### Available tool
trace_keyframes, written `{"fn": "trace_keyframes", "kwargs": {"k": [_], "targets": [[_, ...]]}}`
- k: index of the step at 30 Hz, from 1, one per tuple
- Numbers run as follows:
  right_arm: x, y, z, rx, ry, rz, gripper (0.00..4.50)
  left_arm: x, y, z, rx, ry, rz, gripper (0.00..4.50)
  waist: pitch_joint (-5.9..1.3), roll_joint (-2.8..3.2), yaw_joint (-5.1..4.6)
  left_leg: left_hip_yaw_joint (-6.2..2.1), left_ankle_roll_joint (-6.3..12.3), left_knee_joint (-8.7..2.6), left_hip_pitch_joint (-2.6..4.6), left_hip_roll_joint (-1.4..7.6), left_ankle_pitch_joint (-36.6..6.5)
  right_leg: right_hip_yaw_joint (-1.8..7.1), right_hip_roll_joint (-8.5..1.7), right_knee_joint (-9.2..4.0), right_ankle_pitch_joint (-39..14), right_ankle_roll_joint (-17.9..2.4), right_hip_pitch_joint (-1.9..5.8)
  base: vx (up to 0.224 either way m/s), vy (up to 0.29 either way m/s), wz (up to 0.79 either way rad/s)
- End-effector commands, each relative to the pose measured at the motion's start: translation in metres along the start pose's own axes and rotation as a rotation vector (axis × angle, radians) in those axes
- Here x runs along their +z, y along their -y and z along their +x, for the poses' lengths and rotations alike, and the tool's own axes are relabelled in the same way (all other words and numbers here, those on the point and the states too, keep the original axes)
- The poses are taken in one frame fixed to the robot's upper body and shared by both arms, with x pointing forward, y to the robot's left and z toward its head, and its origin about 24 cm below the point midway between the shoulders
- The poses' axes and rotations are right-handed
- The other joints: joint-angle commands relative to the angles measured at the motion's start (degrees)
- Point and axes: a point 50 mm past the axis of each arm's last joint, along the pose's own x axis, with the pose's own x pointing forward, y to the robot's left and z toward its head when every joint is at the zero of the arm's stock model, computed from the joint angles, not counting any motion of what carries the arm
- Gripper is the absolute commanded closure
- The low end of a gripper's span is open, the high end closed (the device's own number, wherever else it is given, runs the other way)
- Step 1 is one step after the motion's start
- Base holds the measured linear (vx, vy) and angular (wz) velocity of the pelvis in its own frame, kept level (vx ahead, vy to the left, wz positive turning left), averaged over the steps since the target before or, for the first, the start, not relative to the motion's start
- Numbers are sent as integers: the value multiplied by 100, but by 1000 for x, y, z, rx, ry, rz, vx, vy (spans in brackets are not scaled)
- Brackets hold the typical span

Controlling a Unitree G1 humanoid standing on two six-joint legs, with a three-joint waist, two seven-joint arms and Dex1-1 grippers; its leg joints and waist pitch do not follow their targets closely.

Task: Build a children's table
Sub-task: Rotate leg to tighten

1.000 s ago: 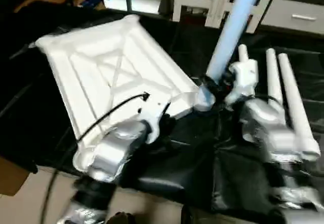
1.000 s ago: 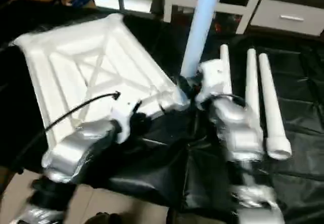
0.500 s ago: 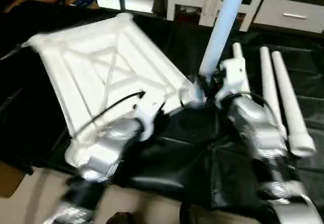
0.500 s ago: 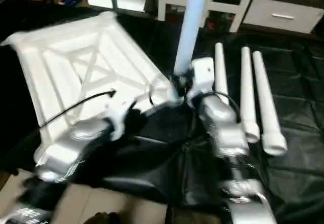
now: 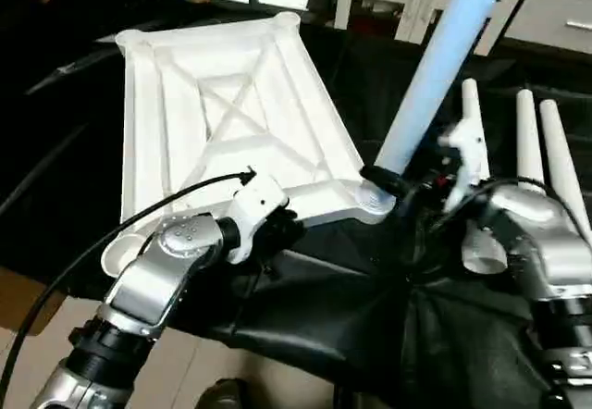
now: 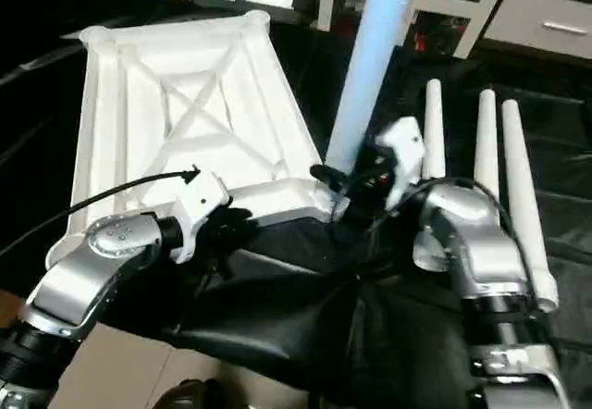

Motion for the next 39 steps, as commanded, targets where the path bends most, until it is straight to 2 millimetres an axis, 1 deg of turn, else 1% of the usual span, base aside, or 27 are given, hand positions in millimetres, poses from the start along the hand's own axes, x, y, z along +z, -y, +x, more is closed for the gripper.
{"fn": "trace_keyframes", "kwargs": {"k": [1,3,5,7,9,11,13,16,17,19,20,22,23,25,26,27,28,29,30,31,32,34,35,36,37,38,39], "targets": [[7,4,-11,-16,21,-7,170,-21,5,-2,-30,-88,-33,404,-409,-37,10,-95,1006,-353,121,293,-232,221,-267,-283,-853,-1538,395,0,0,0],[7,3,-11,-9,22,-2,185,-21,5,-2,-34,-86,-33,404,-409,-42,-3,-102,788,-369,120,287,-486,237,-270,-307,-1159,-1411,390,0,0,0],[5,1,-10,2,23,8,202,-21,7,-2,-43,-81,-32,404,-414,-38,4,-100,725,-372,126,284,-521,248,-264,-312,-1148,-1369,383,0,0,0],[3,-1,-9,13,23,19,215,-21,8,-2,-49,-78,-32,404,-434,-36,1,-102,723,-364,118,277,-423,247,-256,-286,-980,-1380,390,0,0,0],[2,-3,-8,18,21,29,239,-20,9,-2,-55,-75,-33,404,-452,-37,6,-100,810,-343,109,269,-203,250,-253,-242,-625,-1448,398,0,0,0],[0,-3,-7,11,16,34,244,-19,9,-2,-59,-73,-33,404,-457,-42,5,-95,887,-331,102,262,-115,247,-249,-231,-496,-1489,402,0,0,0],[-4,0,-4,-54,-6,44,255,-17,12,0,-64,-69,-41,404,-452,-54,5,-92,924,-326,94,257,-102,248,-255,-234,-508,-1503,406,0,0,0],[-12,3,3,-158,-42,72,257,-13,16,5,-61,-67,-60,404,-420,-61,-25,-101,808,-352,81,263,-263,246,-264,-276,-932,-1415,395,0,0,0],[-18,5,10,-253,-56,109,259,-9,22,11,-41,-72,-95,404,-404,-49,-47,-115,668,-373,76,257,-463,239,-262,-311,-1253,-1330,399,0,0,0],[-25,7,19,-374,-73,147,259,-5,28,21,-1,-86,-147,404,-390,-55,-89,-112,539,-385,65,261,-567,246,-267,-335,-1422,-1281,380,0,0,0],[-27,7,21,-395,-75,152,260,-4,30,23,7,-89,-154,404,-382,-52,-130,-131,384,-411,54,257,-730,233,-268,-363,-1694,-1196,391,0,0,0],[-39,7,39,-608,-99,217,260,3,42,43,103,-100,-236,404,-354,-56,-180,-143,209,-430,58,247,-1052,236,-268,-448,-2181,-1001,356,0,0,0],[-41,6,42,-663,-104,234,261,5,44,47,120,-96,-253,404,-354,-57,-201,-150,117,-441,70,235,-1180,226,-264,-475,-2409,-880,345,0,0,0],[-45,0,57,-735,-84,310,261,12,49,60,185,-76,-293,404,-337,-65,-229,-152,83,-450,77,223,-1404,217,-259,-518,-2622,-759,319,0,0,0],[-47,-5,65,-754,-74,338,261,16,51,65,203,-64,-309,404,-313,-71,-243,-164,4,-462,179,202,-1859,189,-234,-605,-3042,-523,260,0,0,0],[-47,-15,79,-726,-70,339,261,23,57,70,191,-43,-318,404,-312,-55,-252,-182,-16,-483,188,209,-1987,173,-237,-615,-3142,-467,248,0,0,0],[-47,-18,83,-716,-69,337,261,25,58,72,185,-37,-320,405,-324,-51,-264,-195,-36,-493,194,206,-2057,155,-233,-622,-3160,-422,249,0,0,0],[-47,-22,88,-701,-68,333,261,28,60,73,178,-29,-322,416,-352,-65,-276,-234,-66,-542,119,220,-1957,144,-229,-588,-2755,-333,331,0,0,0],[-45,-27,94,-663,-59,329,261,30,61,73,159,-17,-307,425,-354,-99,-279,-231,-51,-547,106,224,-1924,149,-223,-586,-2606,-331,331,0,0,0],[-42,-28,97,-635,-53,311,261,31,60,71,149,-6,-294,425,-365,-84,-269,-232,-42,-548,107,227,-1908,158,-227,-563,-2463,-356,328,0,0,0],[-36,-29,100,-604,-34,274,261,31,57,68,141,7,-273,433,-366,-99,-286,-239,-13,-560,76,232,-1888,166,-235,-534,-2271,-404,349,0,0,0],[-22,-26,96,-497,34,222,261,21,48,56,131,-10,-220,447,-373,-93,-293,-240,44,-563,64,231,-1898,167,-240,-518,-2126,-456,375,0,0,0],[-18,-24,93,-480,46,198,261,19,45,53,127,-9,-196,447,-363,-126,-284,-222,112,-550,73,230,-1841,179,-247,-524,-2071,-507,361,0,0,0],[-15,-22,90,-467,54,173,205,16,42,50,121,-7,-171,450,-367,-102,-261,-178,143,-531,147,237,-1807,206,-238,-539,-2013,-594,299,0,0,0],[-11,-15,81,-446,63,132,205,10,37,42,109,-21,-155,450,-362,-123,-268,-156,164,-530,153,239,-1764,216,-229,-539,-1948,-646,298,0,0,0],[-5,-7,68,-407,69,93,192,2,30,32,89,-35,-133,450,-371,-117,-233,-150,215,-526,148,235,-1629,218,-233,-513,-1824,-719,336,0,0,0],[-1,-2,56,-352,69,68,186,-3,25,23,54,-45,-112,450,-368,-106,-212,-133,291,-518,156,247,-1473,229,-235,-502,-1701,-803,325,0,0,0]]}}
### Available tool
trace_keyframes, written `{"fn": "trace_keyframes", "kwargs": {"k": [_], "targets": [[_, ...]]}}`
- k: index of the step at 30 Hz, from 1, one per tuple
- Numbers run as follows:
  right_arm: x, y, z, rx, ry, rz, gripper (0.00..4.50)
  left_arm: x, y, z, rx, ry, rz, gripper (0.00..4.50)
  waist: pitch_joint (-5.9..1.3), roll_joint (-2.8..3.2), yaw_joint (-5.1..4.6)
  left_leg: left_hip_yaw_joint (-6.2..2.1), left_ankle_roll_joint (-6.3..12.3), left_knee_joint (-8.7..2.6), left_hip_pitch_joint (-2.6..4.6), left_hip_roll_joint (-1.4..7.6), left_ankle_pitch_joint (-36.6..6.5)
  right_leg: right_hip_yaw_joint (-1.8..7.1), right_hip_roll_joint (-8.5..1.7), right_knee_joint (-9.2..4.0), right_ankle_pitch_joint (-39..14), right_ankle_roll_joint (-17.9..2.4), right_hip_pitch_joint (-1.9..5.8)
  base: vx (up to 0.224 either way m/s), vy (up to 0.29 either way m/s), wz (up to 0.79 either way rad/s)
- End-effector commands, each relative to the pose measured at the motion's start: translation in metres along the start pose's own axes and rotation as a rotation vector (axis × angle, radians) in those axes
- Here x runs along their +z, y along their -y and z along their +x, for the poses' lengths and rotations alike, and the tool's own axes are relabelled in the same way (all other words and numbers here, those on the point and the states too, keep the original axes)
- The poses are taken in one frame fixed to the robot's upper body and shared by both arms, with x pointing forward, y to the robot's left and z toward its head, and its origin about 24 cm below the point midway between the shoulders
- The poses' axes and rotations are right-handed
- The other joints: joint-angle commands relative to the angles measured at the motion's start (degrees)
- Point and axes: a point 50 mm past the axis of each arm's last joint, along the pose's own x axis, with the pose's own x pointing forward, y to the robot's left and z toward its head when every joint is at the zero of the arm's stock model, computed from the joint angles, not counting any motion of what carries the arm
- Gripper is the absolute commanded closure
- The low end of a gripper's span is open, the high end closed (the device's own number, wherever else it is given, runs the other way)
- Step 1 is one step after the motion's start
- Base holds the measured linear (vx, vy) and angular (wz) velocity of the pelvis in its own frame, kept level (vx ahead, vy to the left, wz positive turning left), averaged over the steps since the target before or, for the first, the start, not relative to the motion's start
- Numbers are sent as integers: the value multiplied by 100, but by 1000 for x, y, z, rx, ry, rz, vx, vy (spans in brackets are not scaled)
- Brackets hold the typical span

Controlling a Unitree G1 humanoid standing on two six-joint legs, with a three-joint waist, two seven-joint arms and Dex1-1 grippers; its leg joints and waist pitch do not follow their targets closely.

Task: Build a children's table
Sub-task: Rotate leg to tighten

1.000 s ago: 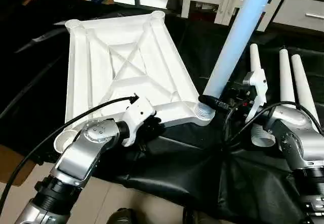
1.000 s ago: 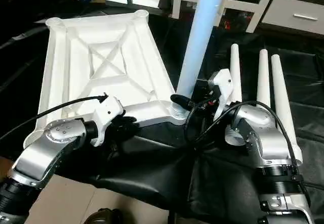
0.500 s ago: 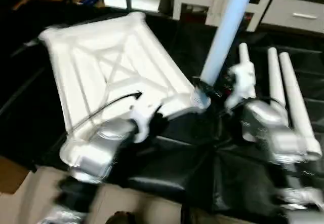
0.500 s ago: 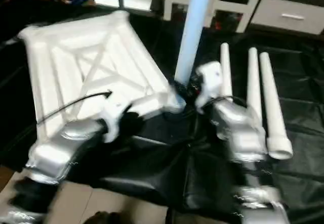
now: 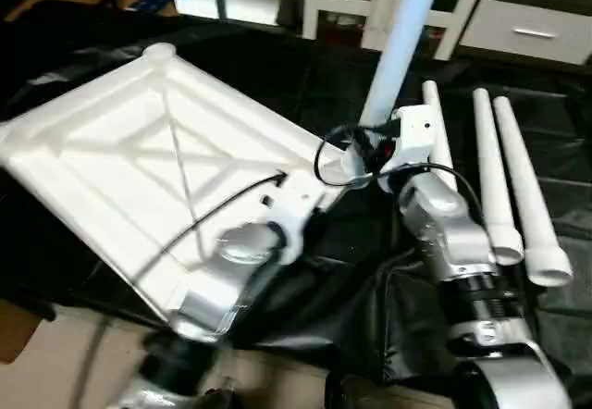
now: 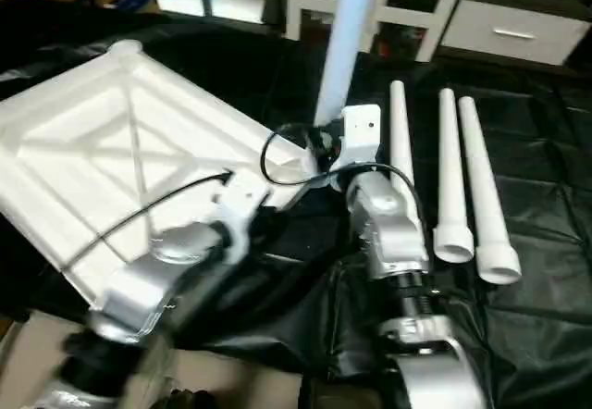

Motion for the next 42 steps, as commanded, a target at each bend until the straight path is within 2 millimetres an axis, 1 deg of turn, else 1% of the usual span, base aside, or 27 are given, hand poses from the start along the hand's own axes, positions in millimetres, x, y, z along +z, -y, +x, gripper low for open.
{"fn": "trace_keyframes", "kwargs": {"k": [1,2,4,5,7,8,9,10,12,13,14,15,18,20,21,26,27,30,31,33,35,37,38,39,40,41,42], "targets": [[8,8,-10,101,8,-17,175,-17,1,-8,-102,-54,4,450,-321,6,51,-109,394,-472,84,262,-1416,212,-241,-376,-1728,-985,242,0,0,0],[12,14,-18,146,3,-37,164,-20,-3,-13,-128,-56,22,450,-341,18,103,-92,491,-446,81,272,-1107,227,-237,-311,-1382,-1159,260,0,0,0],[17,25,-31,205,-12,-97,153,-23,-8,-21,-172,-50,67,450,-363,30,144,-66,601,-405,103,275,-742,238,-226,-242,-924,-1380,258,59,-19,7],[18,28,-35,221,-18,-108,153,-23,-8,-23,-192,-46,82,450,-414,31,162,-64,743,-367,81,268,-267,235,-224,-139,-317,-1554,312,65,-14,6],[19,33,-45,267,-33,-122,153,-23,-7,-29,-264,-25,113,450,-425,31,201,-57,940,-334,84,252,119,232,-204,-90,193,-1682,314,60,-5,2],[20,35,-49,293,-39,-128,153,-24,-5,-32,-302,-16,125,450,-444,37,254,-42,1208,-293,96,251,472,233,-202,-30,679,-1827,313,55,-4,1],[20,35,-49,293,-39,-128,153,-24,-5,-32,-302,-16,125,450,-444,37,254,-42,1208,-293,96,251,472,233,-202,-30,679,-1827,313,0,0,0],[21,38,-60,356,-55,-139,153,-26,-4,-37,-357,-24,148,450,-441,43,261,-52,1333,-288,71,261,544,225,-216,-21,655,-1909,325,0,0,0],[21,39,-67,390,-64,-147,153,-28,-4,-39,-378,-34,159,450,-437,53,297,-50,1397,-276,94,293,581,225,-207,-20,608,-1930,297,0,0,0],[21,37,-75,440,-80,-158,153,-30,-4,-40,-392,-40,169,450,-425,62,300,-50,1392,-278,86,292,527,222,-204,-28,514,-1932,295,0,0,0],[21,36,-78,461,-92,-167,153,-31,-4,-40,-396,-40,173,450,-397,60,333,-57,1288,-304,79,316,250,222,-219,-72,102,-1855,306,0,0,0],[20,36,-78,463,-94,-169,153,-31,-4,-40,-397,-40,174,450,-397,60,333,-57,1288,-304,79,316,250,222,-219,-72,102,-1855,306,0,0,0],[21,33,-84,502,-102,-154,153,-31,-6,-40,-391,-36,185,450,-360,80,318,-71,835,-373,81,324,-495,232,-245,-177,-833,-1663,302,0,0,0],[21,33,-85,512,-103,-146,167,-31,-7,-39,-390,-30,191,450,-349,73,300,-73,644,-398,87,318,-794,240,-243,-217,-1132,-1552,293,0,0,0],[21,32,-86,516,-104,-143,167,-30,-8,-39,-392,-28,195,450,-349,87,298,-74,563,-404,93,311,-917,248,-244,-236,-1234,-1491,284,0,0,0],[19,29,-88,533,-109,-116,203,-30,-8,-38,-402,-21,205,450,-332,64,260,-89,464,-426,73,304,-1030,251,-257,-261,-1432,-1369,303,0,0,0],[19,28,-88,536,-111,-109,220,-30,-8,-38,-402,-20,206,450,-347,69,261,-92,452,-424,91,308,-1000,253,-262,-259,-1441,-1359,302,0,0,0],[18,28,-88,543,-116,-94,229,-30,-8,-38,-403,-18,205,450,-364,68,260,-88,520,-407,83,303,-757,252,-254,-226,-1159,-1422,310,0,0,0],[17,28,-88,538,-118,-89,244,-29,-7,-37,-405,-16,205,450,-366,69,259,-85,538,-403,80,301,-730,251,-252,-221,-1116,-1440,311,0,0,0],[15,29,-86,524,-123,-77,259,-29,-6,-37,-408,-12,202,450,-368,47,255,-79,571,-399,76,299,-731,251,-256,-227,-1150,-1453,317,0,0,0],[11,30,-84,499,-130,-61,262,-28,-4,-35,-414,-6,198,450,-358,55,258,-84,569,-408,75,304,-771,250,-259,-238,-1262,-1435,310,0,0,0],[10,30,-83,486,-132,-56,265,-28,-4,-35,-415,-3,196,450,-356,54,254,-87,538,-412,75,304,-821,251,-265,-249,-1392,-1398,306,0,0,0],[4,31,-78,411,-147,-48,265,-25,0,-33,-416,11,181,450,-356,38,247,-88,509,-417,73,303,-870,250,-263,-261,-1482,-1364,306,0,0,0],[1,31,-75,376,-155,-45,265,-24,2,-32,-413,17,174,450,-346,50,239,-86,453,-423,77,306,-904,256,-266,-267,-1572,-1344,288,0,0,0],[-2,30,-73,349,-164,-42,265,-22,4,-30,-411,24,165,450,-340,49,232,-91,429,-432,66,299,-935,251,-267,-280,-1650,-1318,290,0,0,0],[-6,29,-70,312,-174,-40,266,-21,7,-28,-406,28,150,450,-350,42,213,-113,347,-443,39,297,-957,244,-278,-272,-1756,-1262,324,0,0,0],[-10,28,-65,256,-178,-20,266,-19,9,-23,-381,25,132,450,-341,36,198,-120,295,-453,33,288,-1061,242,-277,-291,-1924,-1191,320,0,0,0]]}}
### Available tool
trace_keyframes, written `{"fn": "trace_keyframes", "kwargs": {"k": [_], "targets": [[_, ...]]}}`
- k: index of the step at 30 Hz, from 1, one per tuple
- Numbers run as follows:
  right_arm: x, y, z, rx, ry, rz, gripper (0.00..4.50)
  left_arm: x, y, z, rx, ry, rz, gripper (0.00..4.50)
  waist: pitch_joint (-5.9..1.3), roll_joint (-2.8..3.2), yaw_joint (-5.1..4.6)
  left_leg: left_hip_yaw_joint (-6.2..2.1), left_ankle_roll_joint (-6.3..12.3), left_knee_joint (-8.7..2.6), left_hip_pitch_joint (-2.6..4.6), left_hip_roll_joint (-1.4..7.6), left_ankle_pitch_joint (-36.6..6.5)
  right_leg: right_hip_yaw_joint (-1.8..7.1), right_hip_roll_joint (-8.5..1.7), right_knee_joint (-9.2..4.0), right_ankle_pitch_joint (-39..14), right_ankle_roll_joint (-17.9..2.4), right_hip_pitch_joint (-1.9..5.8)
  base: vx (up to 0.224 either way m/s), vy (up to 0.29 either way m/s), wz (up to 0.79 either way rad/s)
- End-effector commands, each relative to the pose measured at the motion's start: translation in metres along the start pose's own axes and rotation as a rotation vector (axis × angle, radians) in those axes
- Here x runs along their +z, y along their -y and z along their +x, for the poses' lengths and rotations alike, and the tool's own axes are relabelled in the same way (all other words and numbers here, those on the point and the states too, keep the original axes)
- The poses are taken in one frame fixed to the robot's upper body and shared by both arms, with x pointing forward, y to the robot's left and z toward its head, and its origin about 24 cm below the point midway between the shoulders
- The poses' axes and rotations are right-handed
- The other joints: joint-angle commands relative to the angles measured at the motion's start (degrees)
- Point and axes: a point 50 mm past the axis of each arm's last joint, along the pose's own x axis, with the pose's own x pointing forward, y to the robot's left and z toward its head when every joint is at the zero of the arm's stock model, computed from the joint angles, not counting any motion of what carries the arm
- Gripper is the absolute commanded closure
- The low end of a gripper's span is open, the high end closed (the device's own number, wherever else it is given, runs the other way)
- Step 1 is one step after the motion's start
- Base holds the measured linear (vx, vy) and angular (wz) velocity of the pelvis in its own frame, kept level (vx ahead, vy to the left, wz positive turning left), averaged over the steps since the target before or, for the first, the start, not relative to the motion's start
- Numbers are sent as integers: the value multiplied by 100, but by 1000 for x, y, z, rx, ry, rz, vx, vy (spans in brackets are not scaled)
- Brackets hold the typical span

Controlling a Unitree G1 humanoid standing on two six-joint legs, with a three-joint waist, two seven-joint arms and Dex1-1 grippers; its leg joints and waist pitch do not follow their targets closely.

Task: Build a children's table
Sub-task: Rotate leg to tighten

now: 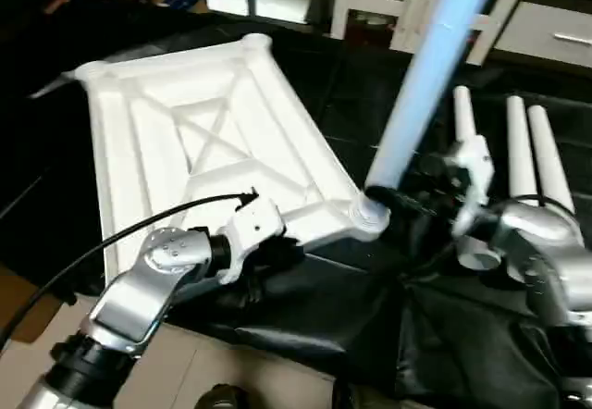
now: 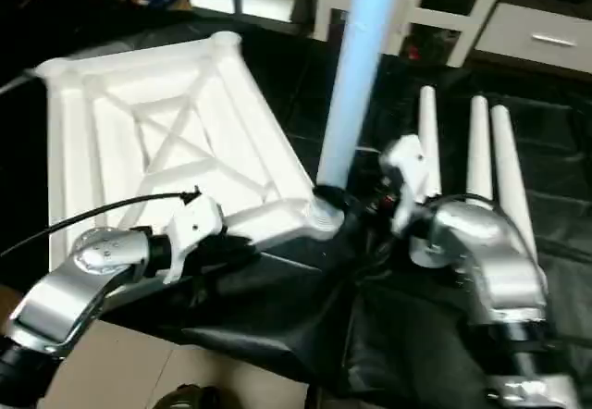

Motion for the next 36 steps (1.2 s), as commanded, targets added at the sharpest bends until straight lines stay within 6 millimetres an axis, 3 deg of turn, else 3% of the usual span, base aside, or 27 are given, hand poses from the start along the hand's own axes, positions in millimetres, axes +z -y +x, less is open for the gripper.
{"fn": "trace_keyframes", "kwargs": {"k": [1,3,5,6,10,12,15,18,19,20,22,25,27,30,36], "targets": [[-18,11,2,-172,-78,66,266,3,16,15,-62,19,-34,450,-344,-27,-2,-145,262,-486,27,277,-1092,206,-268,-363,-1957,-1115,301,0,0,0],[-22,12,10,-258,-75,98,266,5,16,24,-12,10,-60,450,-350,-19,-26,-150,198,-485,40,267,-1168,210,-269,-392,-2123,-1014,284,0,0,0],[-33,19,28,-536,-64,210,266,12,13,52,167,-18,-162,450,-340,-19,-84,-125,129,-480,60,259,-1172,218,-243,-419,-2137,-1038,230,0,0,0],[-35,19,33,-581,-55,242,266,16,14,60,197,-17,-176,450,-343,-45,-96,-137,61,-470,59,237,-1244,212,-251,-450,-2374,-966,236,0,0,0],[-38,11,53,-640,-35,281,266,32,23,80,197,27,-181,450,-365,-16,-88,-156,103,-490,59,224,-1463,189,-245,-501,-2552,-721,223,0,0,0],[-36,5,64,-610,-25,262,266,41,31,84,140,59,-143,450,-387,-43,-109,-168,120,-502,25,215,-1526,173,-230,-489,-2436,-640,235,0,0,0],[-27,6,62,-542,2,191,266,35,29,75,106,52,-100,450,-393,-34,-107,-171,166,-511,26,225,-1569,171,-220,-477,-2337,-616,232,0,0,0],[-12,9,48,-411,55,121,266,23,22,56,57,46,-29,450,-413,-37,-113,-180,268,-506,-9,226,-1486,175,-242,-456,-2169,-657,278,0,0,0],[-10,9,45,-380,61,102,231,21,21,51,40,46,-15,450,-416,-15,-113,-173,286,-501,1,238,-1434,184,-246,-440,-2042,-718,272,0,0,0],[-4,9,32,-287,62,54,197,14,20,37,-28,47,19,450,-430,-16,-73,-156,411,-478,23,240,-1204,186,-236,-404,-1628,-881,287,0,0,0],[-1,9,22,-217,55,23,197,8,21,27,-80,40,31,450,-431,-2,-57,-142,514,-469,27,251,-1016,188,-235,-361,-1319,-1024,294,0,0,0],[2,5,-8,-12,-10,-30,153,-9,16,3,-150,-32,37,450,-457,34,22,-105,818,-415,71,269,-336,180,-187,-216,-235,-1495,314,18,-5,1],[1,3,-17,40,-50,-50,151,-12,14,-3,-159,-45,34,450,-443,45,94,-78,959,-401,117,286,-150,191,-182,-190,58,-1611,290,0,0,0],[-1,3,-27,78,-97,-90,147,-16,10,-9,-154,-55,32,450,-427,40,135,-72,940,-409,104,295,-244,199,-212,-205,-169,-1663,305,0,0,0],[-3,1,-30,137,-115,-73,184,-16,6,-11,-144,-43,38,450,-409,8,118,-97,591,-454,89,294,-797,214,-250,-293,-1074,-1428,323,0,0,0]]}}
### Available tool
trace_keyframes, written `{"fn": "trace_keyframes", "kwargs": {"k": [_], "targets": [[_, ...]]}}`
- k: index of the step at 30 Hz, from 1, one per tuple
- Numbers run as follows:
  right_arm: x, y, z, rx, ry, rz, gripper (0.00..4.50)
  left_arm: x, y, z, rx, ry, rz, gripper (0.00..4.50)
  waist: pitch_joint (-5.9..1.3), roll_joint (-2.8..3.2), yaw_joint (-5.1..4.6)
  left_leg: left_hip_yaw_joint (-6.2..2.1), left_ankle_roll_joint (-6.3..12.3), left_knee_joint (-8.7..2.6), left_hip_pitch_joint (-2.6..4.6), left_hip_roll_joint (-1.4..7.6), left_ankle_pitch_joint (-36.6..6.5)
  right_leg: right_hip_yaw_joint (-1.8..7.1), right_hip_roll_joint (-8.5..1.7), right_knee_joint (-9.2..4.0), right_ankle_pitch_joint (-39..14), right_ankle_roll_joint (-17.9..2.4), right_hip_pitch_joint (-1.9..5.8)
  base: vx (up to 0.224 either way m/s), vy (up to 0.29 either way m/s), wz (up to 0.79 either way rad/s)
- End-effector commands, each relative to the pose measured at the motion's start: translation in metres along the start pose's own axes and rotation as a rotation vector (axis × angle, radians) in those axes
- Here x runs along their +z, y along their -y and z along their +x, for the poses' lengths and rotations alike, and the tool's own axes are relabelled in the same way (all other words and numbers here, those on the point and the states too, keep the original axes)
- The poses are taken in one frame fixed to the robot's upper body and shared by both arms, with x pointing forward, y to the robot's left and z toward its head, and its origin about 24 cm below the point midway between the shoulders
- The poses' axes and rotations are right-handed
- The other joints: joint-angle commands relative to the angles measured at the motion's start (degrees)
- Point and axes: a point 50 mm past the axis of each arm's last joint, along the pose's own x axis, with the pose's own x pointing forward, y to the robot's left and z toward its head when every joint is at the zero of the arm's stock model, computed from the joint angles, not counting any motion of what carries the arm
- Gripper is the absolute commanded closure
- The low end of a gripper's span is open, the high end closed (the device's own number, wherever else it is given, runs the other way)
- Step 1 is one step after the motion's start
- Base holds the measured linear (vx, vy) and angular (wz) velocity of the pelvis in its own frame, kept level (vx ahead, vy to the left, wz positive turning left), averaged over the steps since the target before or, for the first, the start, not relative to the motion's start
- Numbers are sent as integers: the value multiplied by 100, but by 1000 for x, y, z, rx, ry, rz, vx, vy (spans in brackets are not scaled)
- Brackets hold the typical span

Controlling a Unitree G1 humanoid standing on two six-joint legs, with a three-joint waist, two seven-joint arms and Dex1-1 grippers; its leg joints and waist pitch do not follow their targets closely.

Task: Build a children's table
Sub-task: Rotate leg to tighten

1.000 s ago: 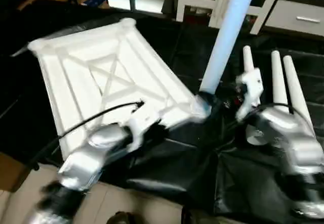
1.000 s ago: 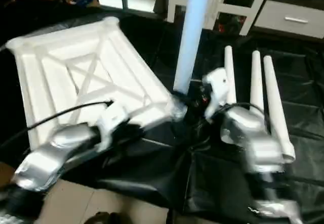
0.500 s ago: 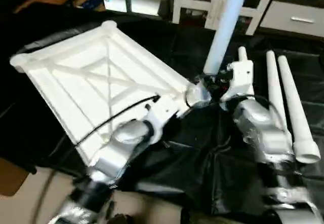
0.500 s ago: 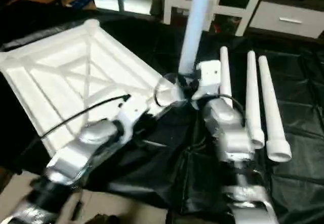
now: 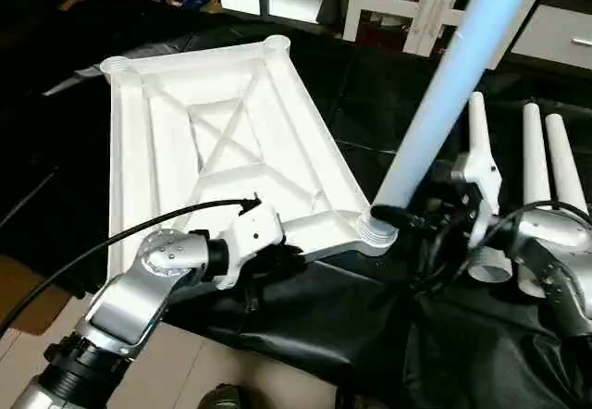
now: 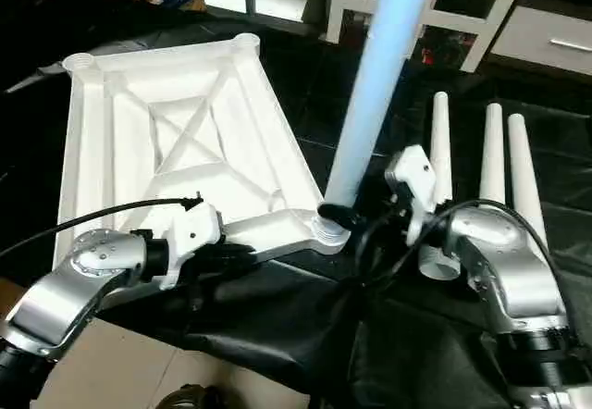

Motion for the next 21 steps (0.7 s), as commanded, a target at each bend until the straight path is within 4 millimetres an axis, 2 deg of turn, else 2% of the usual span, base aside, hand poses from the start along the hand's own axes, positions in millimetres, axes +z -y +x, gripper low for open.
{"fn": "trace_keyframes", "kwargs": {"k": [1,5,6,8,15,16,17,19,20,21], "targets": [[-2,1,-4,3,-29,7,193,-10,6,1,-52,-30,-30,450,-348,-10,-18,-98,548,-395,90,292,-806,216,-247,-289,-1031,-1429,323,0,0,0],[-3,-1,-2,28,-30,20,223,-9,6,2,-54,-24,-28,450,-368,-22,-28,-96,612,-374,86,287,-603,214,-236,-253,-726,-1476,329,0,0,0],[-2,-2,-1,32,-25,25,247,-9,6,2,-52,-23,-28,450,-368,-14,-27,-99,656,-370,80,286,-517,212,-235,-240,-629,-1502,332,0,0,0],[-2,-2,0,39,-12,35,256,-9,6,2,-51,-21,-28,450,-364,-23,-29,-95,706,-365,78,287,-506,210,-237,-244,-633,-1521,331,0,0,0],[-2,0,3,15,25,67,263,-8,6,3,-47,-14,-32,450,-358,-15,-36,-99,651,-372,80,289,-596,208,-237,-259,-820,-1492,325,0,0,0],[-3,4,5,-47,36,80,263,-6,6,6,-36,-3,-37,450,-357,-13,-36,-100,644,-373,79,288,-608,208,-238,-260,-828,-1489,326,0,0,0],[-10,15,12,-202,35,112,263,-2,4,14,13,12,-57,450,-354,0,-48,-101,620,-376,75,285,-620,206,-238,-262,-853,-1494,319,0,0,0],[-14,19,16,-285,32,139,264,0,3,19,45,15,-73,450,-341,-7,-102,-104,468,-385,40,272,-712,205,-239,-286,-1078,-1464,314,0,0,0],[-18,23,20,-356,32,168,264,2,2,25,79,16,-94,450,-348,-17,-112,-116,346,-387,55,268,-835,205,-253,-309,-1315,-1376,322,0,0,0],[-22,26,25,-436,41,217,264,5,1,32,119,19,-120,450,-327,2,-130,-122,268,-399,49,263,-952,211,-251,-329,-1516,-1300,313,0,0,0]]}}
